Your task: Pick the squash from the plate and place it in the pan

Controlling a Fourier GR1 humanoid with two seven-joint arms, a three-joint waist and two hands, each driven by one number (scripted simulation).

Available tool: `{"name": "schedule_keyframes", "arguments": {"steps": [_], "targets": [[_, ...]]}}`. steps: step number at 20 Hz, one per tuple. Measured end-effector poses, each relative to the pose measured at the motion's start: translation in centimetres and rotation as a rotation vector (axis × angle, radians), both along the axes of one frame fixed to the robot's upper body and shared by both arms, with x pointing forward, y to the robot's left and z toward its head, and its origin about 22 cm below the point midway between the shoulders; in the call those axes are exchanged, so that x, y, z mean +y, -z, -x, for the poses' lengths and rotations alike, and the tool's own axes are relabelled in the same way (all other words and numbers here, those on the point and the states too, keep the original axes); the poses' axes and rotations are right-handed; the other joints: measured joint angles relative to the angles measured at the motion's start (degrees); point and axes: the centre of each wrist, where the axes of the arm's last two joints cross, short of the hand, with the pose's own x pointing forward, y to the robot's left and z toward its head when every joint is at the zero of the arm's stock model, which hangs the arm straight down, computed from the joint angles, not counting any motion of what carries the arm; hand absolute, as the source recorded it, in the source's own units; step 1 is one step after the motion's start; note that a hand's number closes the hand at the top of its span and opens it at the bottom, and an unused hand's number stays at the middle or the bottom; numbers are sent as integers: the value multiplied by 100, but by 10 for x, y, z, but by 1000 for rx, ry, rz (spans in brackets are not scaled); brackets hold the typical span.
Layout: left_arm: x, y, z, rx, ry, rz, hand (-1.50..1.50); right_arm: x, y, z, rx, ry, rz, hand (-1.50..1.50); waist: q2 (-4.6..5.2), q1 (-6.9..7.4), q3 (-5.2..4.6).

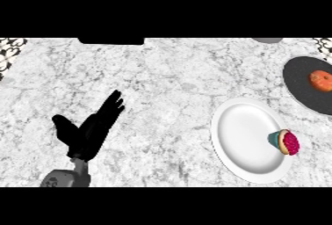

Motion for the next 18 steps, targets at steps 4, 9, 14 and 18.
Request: {"name": "schedule_keyframes", "arguments": {"steps": [4,9,14,18], "targets": [[3,0,0,5,-12,-1,0,-18,9,29,-30,-89,-38,-150,-28,-48,-6],[2,3,3,12,-17,-4,0,-35,18,60,-54,-170,-64,-150,-56,-80,-14],[6,-2,2,15,-14,-6,0,-46,22,84,-62,-216,-63,-150,-70,-88,-17],[8,-7,3,20,-24,-4,0,-50,24,93,-55,-241,-62,-150,-83,-96,-21]]}}
